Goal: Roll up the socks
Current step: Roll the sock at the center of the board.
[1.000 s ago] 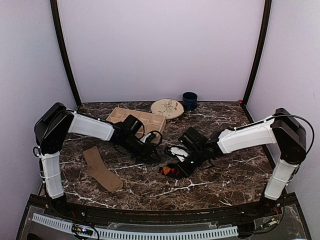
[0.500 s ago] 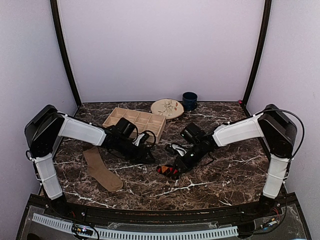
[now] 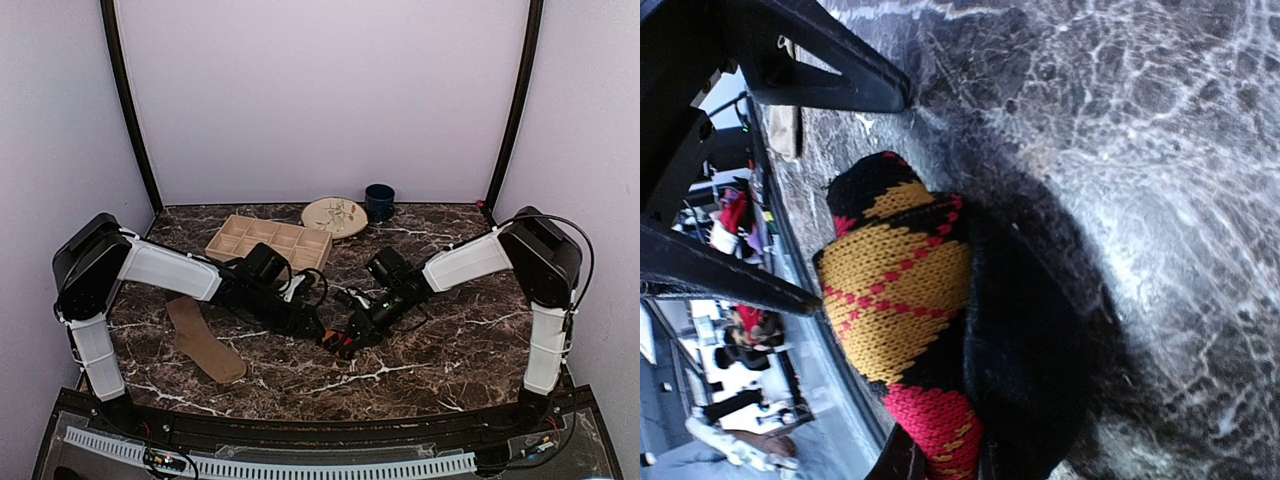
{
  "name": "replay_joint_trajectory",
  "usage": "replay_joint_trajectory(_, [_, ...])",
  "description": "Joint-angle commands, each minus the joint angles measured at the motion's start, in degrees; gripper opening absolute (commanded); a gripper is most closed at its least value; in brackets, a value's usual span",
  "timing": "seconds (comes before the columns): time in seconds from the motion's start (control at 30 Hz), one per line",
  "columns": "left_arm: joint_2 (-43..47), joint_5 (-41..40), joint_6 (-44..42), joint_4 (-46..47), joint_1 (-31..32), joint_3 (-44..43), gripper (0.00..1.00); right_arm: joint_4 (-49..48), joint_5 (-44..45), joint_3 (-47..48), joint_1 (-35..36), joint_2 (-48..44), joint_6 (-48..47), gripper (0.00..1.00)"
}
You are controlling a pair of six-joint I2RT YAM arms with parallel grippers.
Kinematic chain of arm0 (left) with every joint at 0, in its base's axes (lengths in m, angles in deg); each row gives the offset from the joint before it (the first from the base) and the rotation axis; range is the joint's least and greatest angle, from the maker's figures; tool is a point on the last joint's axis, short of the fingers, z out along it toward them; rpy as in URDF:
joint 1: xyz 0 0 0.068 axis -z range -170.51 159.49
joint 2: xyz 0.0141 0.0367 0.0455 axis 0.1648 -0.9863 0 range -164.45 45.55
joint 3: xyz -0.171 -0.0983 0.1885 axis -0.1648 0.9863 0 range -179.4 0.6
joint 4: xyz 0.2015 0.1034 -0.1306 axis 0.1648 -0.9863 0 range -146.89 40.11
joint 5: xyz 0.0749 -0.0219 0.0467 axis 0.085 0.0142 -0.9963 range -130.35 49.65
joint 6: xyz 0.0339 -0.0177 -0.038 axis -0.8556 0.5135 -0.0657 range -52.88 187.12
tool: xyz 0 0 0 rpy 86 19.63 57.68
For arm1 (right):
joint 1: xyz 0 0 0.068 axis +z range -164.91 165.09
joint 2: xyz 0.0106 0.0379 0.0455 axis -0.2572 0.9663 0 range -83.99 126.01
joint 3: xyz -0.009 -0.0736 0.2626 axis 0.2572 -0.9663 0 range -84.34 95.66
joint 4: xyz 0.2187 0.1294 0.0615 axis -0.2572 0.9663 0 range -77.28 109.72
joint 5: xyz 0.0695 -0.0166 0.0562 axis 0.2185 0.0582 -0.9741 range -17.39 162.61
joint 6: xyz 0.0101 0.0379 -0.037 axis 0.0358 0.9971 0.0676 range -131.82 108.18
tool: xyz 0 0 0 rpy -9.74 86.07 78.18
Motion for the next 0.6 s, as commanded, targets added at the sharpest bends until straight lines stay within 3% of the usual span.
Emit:
replay_joint_trajectory(0.0, [3.4, -2.3, 2.0, 0.9, -0.3, -1.0, 0.73, -3.4, -1.1, -1.2, -0.6, 3.5, 5.4, 0.08])
replay_joint_trajectory(0.23, [2.7, -2.1, 2.7, -0.2, 0.4, -1.8, 0.74, -11.2, -5.2, -0.5, -1.3, 6.1, 12.4, 0.08])
replay_joint_trajectory(0.57, [1.4, -1.4, 1.7, -1.7, 0.8, -2.1, 0.74, -14.2, -6.9, 0.1, -2.0, 8.0, 14.9, 0.07])
